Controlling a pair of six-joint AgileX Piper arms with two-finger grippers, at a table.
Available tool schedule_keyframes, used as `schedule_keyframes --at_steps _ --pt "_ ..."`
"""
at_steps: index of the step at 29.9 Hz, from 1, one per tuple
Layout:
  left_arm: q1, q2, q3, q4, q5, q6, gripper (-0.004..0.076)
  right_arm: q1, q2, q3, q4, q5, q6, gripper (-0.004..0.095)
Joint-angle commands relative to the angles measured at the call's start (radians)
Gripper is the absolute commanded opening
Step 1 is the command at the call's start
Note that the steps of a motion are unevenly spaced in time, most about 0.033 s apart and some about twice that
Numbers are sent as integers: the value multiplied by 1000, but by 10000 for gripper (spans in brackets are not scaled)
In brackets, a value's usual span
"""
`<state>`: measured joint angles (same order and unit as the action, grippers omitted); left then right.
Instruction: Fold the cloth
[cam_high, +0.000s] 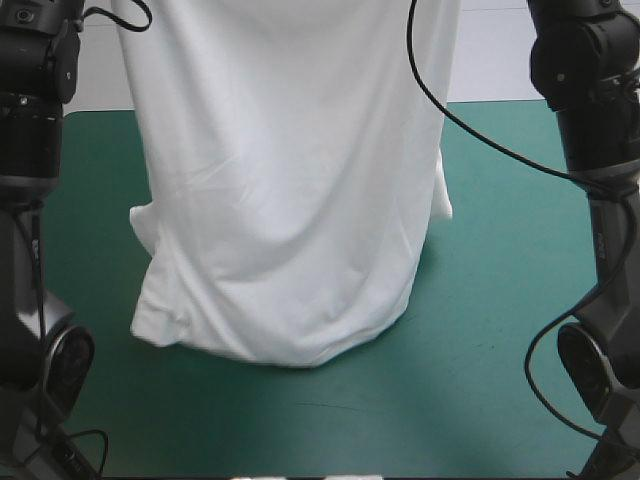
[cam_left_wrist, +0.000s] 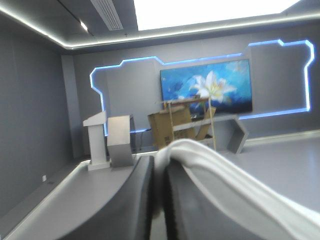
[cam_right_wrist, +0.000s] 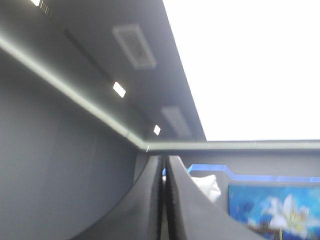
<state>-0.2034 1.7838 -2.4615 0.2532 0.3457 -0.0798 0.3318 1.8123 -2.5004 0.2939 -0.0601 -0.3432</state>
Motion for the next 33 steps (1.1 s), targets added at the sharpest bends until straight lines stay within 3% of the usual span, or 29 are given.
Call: schedule_keyframes --at_steps 1,4,6,9,12,15,21,24,29,33 --pt "46 22 -202 -187 -227 138 24 -9 -2 -78 -11 -350 4 -17" --pt "46 79 -357 -182 -215 255 24 -9 39 -205 -110 -344 46 -17" --pt "46 94 -417 -182 -189 290 24 -9 53 -295 -194 -278 124 -17" --pt "46 94 -430 -182 -122 313 24 -9 55 -375 -206 -131 149 -17" --pt "46 96 -415 -182 -42 345 24 -9 55 -397 -228 60 121 -17" --pt "46 96 -375 -182 34 366 24 -19 55 -379 -244 321 128 -17" --pt "46 96 -269 -182 274 371 24 -85 112 -277 -246 773 258 -17" --pt "46 96 -215 -184 401 371 22 -109 164 -223 -246 851 343 -17" --pt "46 98 -120 -213 553 371 22 -111 235 -185 -268 964 343 -17" --pt "46 97 -41 -213 735 371 22 -111 266 -180 -268 1164 330 -17"
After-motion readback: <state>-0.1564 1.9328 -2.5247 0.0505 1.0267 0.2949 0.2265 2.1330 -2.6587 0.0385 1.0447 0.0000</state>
